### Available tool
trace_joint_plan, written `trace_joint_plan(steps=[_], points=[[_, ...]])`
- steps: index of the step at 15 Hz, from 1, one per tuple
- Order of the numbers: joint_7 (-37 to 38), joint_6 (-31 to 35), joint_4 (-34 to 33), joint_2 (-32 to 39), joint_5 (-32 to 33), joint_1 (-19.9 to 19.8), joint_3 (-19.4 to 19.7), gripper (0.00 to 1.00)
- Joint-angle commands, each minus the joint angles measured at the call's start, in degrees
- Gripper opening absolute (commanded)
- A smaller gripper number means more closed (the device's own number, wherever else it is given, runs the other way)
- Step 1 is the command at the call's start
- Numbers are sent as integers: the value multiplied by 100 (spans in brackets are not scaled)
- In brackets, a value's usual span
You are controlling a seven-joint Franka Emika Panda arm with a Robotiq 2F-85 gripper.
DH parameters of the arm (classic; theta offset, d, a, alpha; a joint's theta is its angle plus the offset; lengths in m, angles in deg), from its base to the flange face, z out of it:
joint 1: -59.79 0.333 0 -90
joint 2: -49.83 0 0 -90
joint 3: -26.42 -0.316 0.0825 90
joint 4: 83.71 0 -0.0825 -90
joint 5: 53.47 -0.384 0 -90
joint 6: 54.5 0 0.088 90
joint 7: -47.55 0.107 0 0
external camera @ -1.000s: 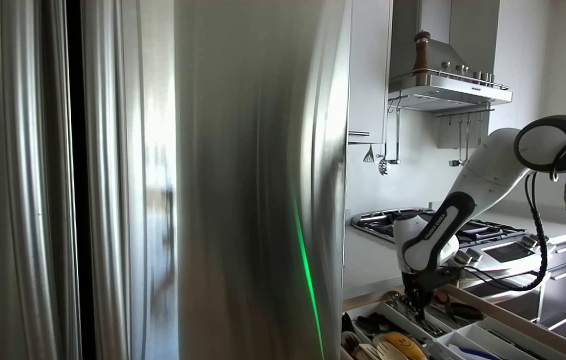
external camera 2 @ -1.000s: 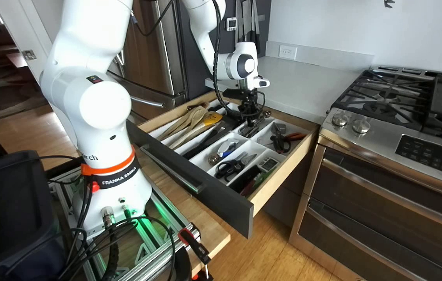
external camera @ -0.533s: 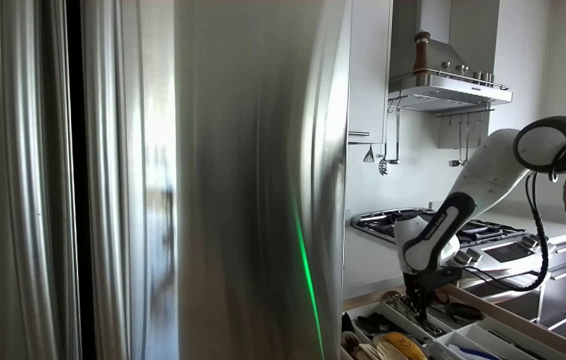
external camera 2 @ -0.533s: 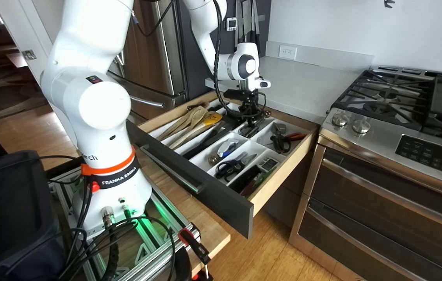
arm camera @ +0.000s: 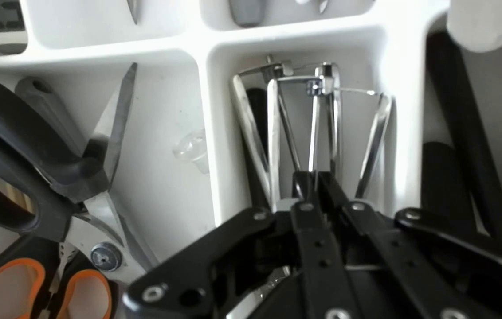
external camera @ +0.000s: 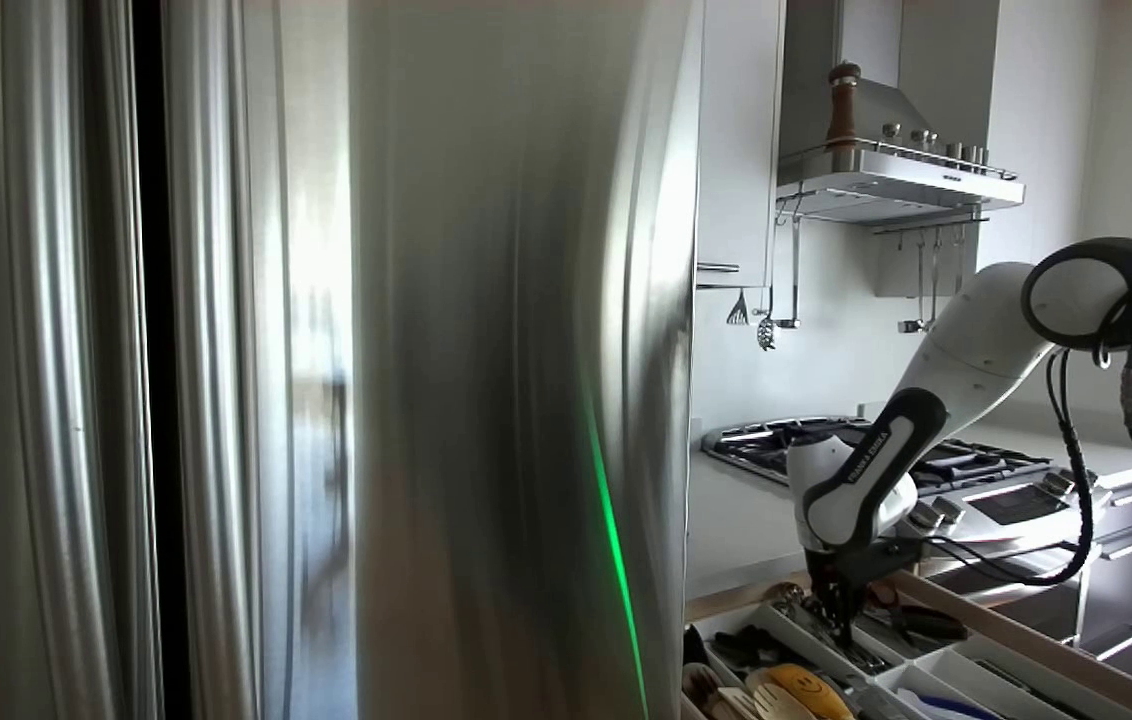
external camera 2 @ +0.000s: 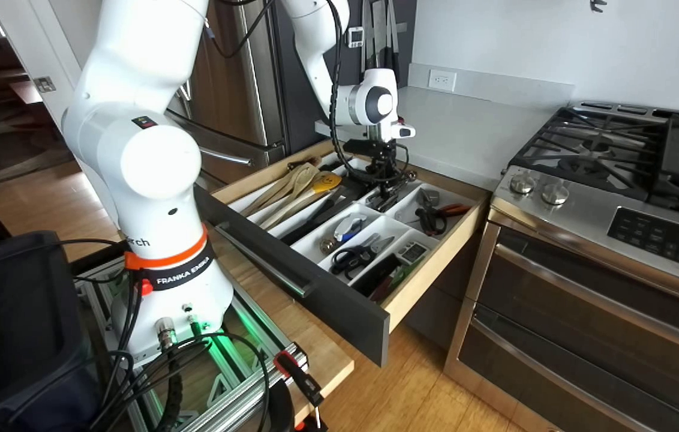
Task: Take the scoop out of the drawer and put it on the countertop
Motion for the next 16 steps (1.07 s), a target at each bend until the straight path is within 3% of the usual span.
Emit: trace_joint_plan(steps=[1,12,13,14,16], points=[[-158,-184,-144,116,-153,-71,-89,12],[-126,-177,-145,219,-141,-52,-82,12],[-121,-174,-145,226,-137,-49,-78,10],[-116,-165,-142,230,-136,-48,-75,2],[-109,-88,-132,227,-168,-67,-88,0]])
